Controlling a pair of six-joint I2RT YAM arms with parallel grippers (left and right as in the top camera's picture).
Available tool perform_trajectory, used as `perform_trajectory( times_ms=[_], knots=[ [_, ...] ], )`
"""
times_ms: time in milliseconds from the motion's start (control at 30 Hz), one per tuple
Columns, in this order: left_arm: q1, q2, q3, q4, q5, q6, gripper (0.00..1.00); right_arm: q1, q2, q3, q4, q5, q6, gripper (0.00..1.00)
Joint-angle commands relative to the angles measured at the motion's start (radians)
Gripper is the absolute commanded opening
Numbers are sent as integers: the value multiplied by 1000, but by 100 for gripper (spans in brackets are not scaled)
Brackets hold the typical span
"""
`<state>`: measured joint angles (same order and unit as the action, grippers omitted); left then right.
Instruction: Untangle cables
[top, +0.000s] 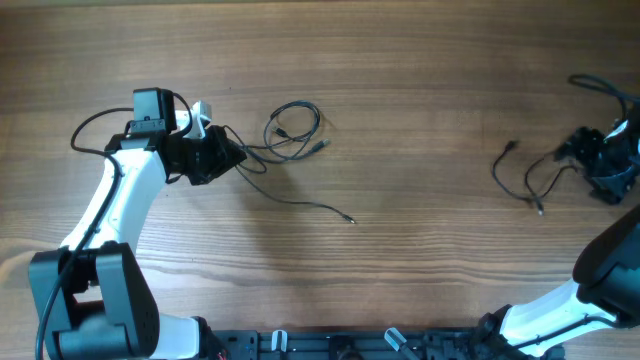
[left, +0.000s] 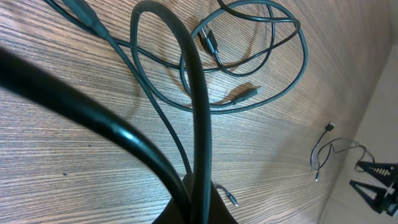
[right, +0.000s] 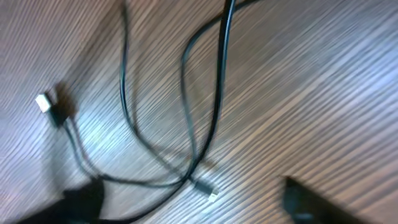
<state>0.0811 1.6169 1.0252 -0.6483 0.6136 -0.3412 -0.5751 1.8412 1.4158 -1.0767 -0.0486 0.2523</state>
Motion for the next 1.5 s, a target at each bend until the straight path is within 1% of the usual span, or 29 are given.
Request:
perform_trajectory(
  times_ms=[0,33,67,167,233,267,333,400,433,467,500,567,667,800,833,867,933,1000,1033,1067,1100,1167,1300,1467],
  knots=[
    [-4,-18,0,1,-6,20,4,2,12,2,-21,-174,-40,100],
    [-4,-18,0,1,-7,21,4,2,12,2,-36,-277,-134,100],
    [-4,-18,0,1,-7,20,4,2,12,3,-45,-330,-174,100],
    [-4,-18,0,1,-6,21,4,2,7,3,-58,-360,-174,100],
    [-4,-18,0,1,-6,21,4,2,-18,3,-63,-478,-262,100],
    [-4,-18,0,1,-7,21,4,2,-35,3,-66,-531,-283,100],
    [-4,-18,0,1,-7,21,4,2,-72,3,-65,-541,-276,100],
    [-4,-18,0,1,-6,21,4,11,-101,3,-75,-507,-275,100],
    [-4,-18,0,1,-7,21,4,20,-104,3,-86,-449,-252,100],
    [-4,-18,0,1,-7,21,4,30,-104,2,-100,-349,-170,99],
    [-4,-18,0,1,-7,21,4,43,-104,-5,-119,-223,-51,100],
    [-4,-18,0,1,-7,20,4,75,-104,-29,-162,-39,101,100],
    [-4,-18,0,0,-6,20,4,107,-104,-96,-127,-36,154,100],
    [-4,-18,0,0,-6,20,4,113,-104,-235,-14,-34,336,100],
    [-4,-18,0,0,-6,21,4,113,-104,-275,36,-34,375,99],
    [-4,-18,0,0,-6,20,4,113,-104,-309,90,-34,389,98],
    [-4,-18,0,-1,-6,20,4,113,-104,-338,134,-28,431,94],
    [-4,-18,0,-5,-6,20,4,112,-104,-338,153,-15,431,82],
    [-4,-18,0,-8,-6,20,4,112,-104,-338,170,9,433,71],
    [-4,-18,0,-8,-6,20,4,112,-104,-338,176,31,443,65],
    [-4,-18,0,-9,-6,20,4,112,-104,-338,175,63,465,63],
    [-4,-18,0,-9,-6,20,4,112,-104,-344,176,98,465,61],
    [-4,-18,0,-8,-6,20,4,112,-104,-383,189,105,461,61],
    [-4,-18,0,-12,-6,20,4,112,-104,-481,323,105,452,60]
  ],
)
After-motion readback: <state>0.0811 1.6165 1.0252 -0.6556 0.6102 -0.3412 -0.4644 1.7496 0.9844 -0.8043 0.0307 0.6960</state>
